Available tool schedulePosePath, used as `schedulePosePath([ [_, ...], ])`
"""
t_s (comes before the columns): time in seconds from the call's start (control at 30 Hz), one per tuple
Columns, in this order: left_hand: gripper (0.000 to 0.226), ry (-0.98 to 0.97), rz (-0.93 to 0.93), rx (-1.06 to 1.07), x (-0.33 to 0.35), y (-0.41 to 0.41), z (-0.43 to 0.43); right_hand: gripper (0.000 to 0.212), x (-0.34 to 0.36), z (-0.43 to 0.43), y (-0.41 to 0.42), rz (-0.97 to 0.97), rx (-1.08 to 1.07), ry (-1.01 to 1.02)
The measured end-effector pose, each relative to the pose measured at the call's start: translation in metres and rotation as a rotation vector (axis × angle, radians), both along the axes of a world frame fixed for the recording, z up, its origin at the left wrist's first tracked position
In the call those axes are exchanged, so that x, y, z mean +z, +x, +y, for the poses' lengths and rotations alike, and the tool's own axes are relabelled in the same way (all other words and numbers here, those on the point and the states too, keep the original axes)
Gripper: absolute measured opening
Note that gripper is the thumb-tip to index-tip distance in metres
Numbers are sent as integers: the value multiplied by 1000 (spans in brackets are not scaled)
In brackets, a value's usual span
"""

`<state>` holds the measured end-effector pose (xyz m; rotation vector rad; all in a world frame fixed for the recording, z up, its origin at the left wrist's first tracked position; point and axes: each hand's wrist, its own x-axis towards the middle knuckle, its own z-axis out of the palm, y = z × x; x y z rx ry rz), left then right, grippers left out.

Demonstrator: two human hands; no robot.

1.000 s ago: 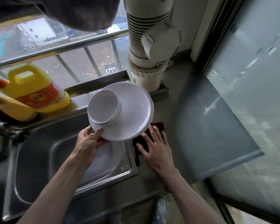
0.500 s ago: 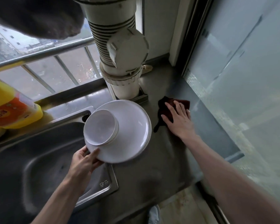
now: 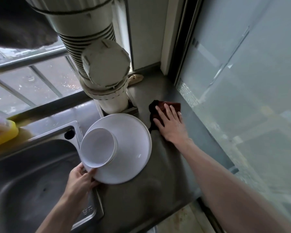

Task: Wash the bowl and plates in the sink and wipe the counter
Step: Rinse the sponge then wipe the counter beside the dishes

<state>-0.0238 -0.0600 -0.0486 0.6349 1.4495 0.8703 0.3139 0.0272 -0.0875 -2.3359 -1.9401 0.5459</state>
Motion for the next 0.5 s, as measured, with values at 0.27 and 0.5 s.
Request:
schedulePosePath([
  [0.27, 19, -42, 35, -65, -1, 14, -4, 61, 1, -20, 50, -13, -97, -34],
  [0.5, 14, -61, 224, -163, -6, 16, 5, 60, -3, -92, 58, -32, -198, -2],
])
